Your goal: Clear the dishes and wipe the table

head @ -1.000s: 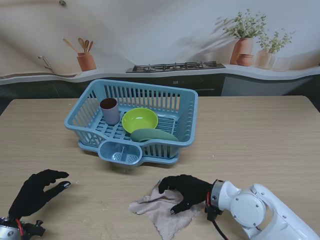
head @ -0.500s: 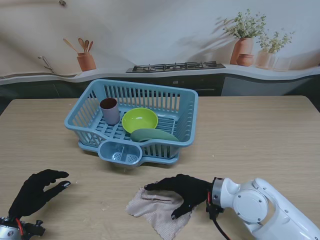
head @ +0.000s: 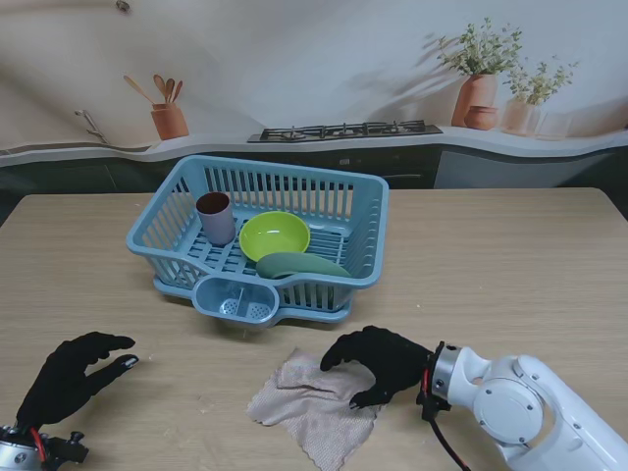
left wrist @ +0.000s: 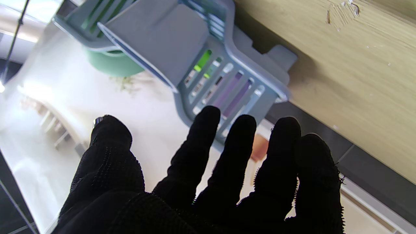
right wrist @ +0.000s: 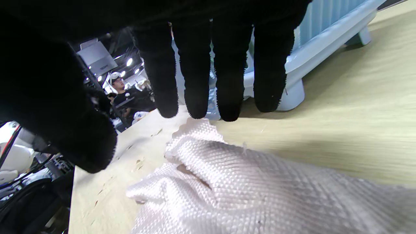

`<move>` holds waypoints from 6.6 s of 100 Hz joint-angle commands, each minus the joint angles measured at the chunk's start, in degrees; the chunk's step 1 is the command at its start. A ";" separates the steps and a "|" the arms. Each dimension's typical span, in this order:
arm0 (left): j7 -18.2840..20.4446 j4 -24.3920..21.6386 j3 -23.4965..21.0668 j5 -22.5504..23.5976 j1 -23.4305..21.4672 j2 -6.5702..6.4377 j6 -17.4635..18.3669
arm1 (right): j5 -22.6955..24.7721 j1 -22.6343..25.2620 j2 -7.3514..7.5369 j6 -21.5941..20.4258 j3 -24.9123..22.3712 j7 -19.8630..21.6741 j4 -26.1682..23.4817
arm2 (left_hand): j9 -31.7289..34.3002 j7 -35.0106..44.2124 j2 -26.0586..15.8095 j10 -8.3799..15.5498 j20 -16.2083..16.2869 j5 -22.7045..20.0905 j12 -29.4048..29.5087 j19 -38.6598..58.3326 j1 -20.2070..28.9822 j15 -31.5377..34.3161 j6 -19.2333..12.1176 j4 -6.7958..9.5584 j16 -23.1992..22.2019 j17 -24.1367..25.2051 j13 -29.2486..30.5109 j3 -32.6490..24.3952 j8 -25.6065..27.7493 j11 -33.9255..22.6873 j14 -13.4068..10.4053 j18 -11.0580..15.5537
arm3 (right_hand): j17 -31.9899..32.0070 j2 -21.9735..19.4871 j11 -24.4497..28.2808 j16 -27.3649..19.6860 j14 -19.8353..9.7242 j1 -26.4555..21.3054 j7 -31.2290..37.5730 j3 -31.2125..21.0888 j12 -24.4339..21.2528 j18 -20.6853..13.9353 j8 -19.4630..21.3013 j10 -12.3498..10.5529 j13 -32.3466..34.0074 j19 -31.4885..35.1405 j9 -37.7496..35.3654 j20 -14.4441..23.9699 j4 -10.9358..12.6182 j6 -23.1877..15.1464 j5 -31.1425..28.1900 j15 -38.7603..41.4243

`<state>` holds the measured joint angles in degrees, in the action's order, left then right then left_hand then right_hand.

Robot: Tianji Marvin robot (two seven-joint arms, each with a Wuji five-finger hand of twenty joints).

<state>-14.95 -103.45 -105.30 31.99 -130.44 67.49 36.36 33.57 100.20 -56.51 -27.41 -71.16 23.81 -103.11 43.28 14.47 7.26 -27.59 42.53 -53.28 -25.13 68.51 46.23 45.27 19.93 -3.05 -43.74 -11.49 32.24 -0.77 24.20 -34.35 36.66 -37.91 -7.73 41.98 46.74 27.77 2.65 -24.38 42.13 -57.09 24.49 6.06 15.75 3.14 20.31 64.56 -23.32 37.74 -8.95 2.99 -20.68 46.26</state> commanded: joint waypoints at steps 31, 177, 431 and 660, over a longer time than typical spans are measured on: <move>0.15 -1.34 -0.42 0.91 -1.32 0.09 0.55 | 2.38 3.41 -1.34 1.22 -4.83 -4.29 2.51 | -0.76 -0.77 -1.25 -0.40 -0.73 0.02 1.19 0.15 -1.21 0.38 -0.32 1.18 0.22 0.85 -0.17 1.61 0.46 0.14 1.63 -0.27 | -5.64 0.53 9.93 5.64 3.59 -4.77 11.26 -3.72 5.06 -1.57 6.58 3.73 5.31 11.40 -5.72 1.24 0.46 4.00 -5.35 12.01; 15.80 -11.10 2.84 3.78 -6.11 -3.61 -10.82 | 14.16 3.34 -3.23 3.78 -12.91 -17.70 11.69 | -8.21 -2.36 9.12 4.60 -7.54 3.86 2.77 -5.32 -5.06 -7.70 -2.56 -0.44 4.95 5.81 -6.94 -21.49 0.92 4.00 -5.57 7.40 | -10.92 -2.80 11.91 7.51 5.52 -5.90 14.06 -6.10 5.54 -1.62 6.92 4.73 9.85 20.46 -11.50 5.37 1.42 4.01 -10.97 16.40; 36.14 -10.73 33.90 0.82 17.84 -8.92 -34.23 | 14.05 2.64 -3.97 5.55 -14.09 -21.82 13.46 | -24.34 14.86 18.03 16.19 -14.15 27.19 3.13 -13.56 -9.39 -17.66 -10.57 -2.65 9.81 16.31 -18.75 -39.37 -0.80 4.67 -21.18 16.82 | -7.90 -2.43 5.81 3.12 5.38 -6.29 9.57 -5.49 1.36 1.26 4.14 4.77 8.39 10.86 -10.26 0.00 1.41 4.78 -10.90 7.06; 40.21 -6.44 39.17 32.67 23.24 -9.85 -41.64 | 12.94 2.59 -4.07 7.74 -12.89 -21.42 13.74 | 14.29 36.89 22.16 -2.07 1.45 4.21 -20.19 33.19 13.37 51.52 0.20 -5.18 -10.74 -41.69 32.62 -33.84 1.98 -37.24 -18.78 -0.92 | -7.38 -2.66 5.36 2.96 5.57 -5.71 8.66 -5.23 1.34 1.21 3.76 4.80 8.31 10.61 -10.42 0.54 1.31 4.10 -12.03 6.72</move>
<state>23.48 -110.62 -65.94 64.25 -105.65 57.80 -4.71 46.41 102.57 -60.46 -19.68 -84.21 1.62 -89.37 55.53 45.47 28.83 -23.54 45.09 -46.04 -46.46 95.21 55.68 93.20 19.04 -6.79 -55.34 -50.81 62.06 -34.78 22.84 -69.55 20.48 -34.75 -15.69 39.70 52.43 31.20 7.41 -29.54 50.89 -61.33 26.66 6.64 19.91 7.74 29.50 75.76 -34.35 38.07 -8.96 7.15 -31.27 53.72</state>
